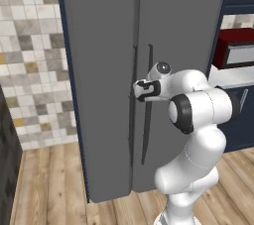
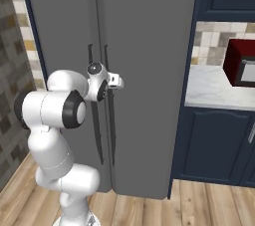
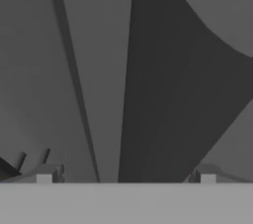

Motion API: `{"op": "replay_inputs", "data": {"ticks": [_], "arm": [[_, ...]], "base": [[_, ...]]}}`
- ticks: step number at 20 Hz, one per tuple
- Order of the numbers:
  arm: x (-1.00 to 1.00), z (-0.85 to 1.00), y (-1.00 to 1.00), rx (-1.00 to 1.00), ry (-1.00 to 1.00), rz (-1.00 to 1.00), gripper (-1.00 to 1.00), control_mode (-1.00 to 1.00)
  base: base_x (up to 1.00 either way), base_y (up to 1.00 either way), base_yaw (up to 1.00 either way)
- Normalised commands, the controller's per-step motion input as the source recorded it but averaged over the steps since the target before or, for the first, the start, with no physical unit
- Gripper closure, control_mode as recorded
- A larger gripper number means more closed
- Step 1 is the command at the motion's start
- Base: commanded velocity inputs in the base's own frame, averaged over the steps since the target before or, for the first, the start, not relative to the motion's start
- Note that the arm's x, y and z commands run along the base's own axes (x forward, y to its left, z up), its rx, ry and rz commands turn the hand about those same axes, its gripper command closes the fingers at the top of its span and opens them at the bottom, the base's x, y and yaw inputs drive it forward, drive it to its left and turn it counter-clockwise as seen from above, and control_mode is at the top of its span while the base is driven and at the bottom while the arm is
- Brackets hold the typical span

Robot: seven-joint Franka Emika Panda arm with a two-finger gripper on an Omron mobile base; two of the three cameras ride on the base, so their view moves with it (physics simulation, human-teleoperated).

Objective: Move the hot dog bun to the plate on the dining table and place the condiment next to that plate. Then navigate to the fridge and take the sausage and place it on the plate as well.

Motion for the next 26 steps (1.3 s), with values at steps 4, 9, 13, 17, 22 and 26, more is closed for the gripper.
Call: {"op": "replay_inputs", "data": {"ticks": [4, 9, 13, 17, 22, 26], "arm": [[0.24, -0.05, 0.0, 0.0, 0.0, 0.0, -1.0, -1.0], [0.09, -0.06, 0.0, 0.0, 0.02, 0.0, -1.0, -1.0], [0.15, -0.11, 0.0, 0.0, 0.03, 0.0, -1.0, -1.0], [0.24, -0.13, 0.0, 0.0, 0.03, 0.0, 1.0, -1.0], [0.05, -0.11, 0.0, 0.01, 0.03, 0.0, 1.0, -1.0], [-0.16, -0.07, 0.0, 0.01, 0.0, -0.01, 1.0, -1.0]], "base": [[0.0, 0.0, 0.0], [0.0, 0.0, 0.0], [0.0, 0.0, 0.0], [0.0, 0.0, 0.0], [0.0, 0.0, 0.0], [0.0, 0.0, 0.0]]}}
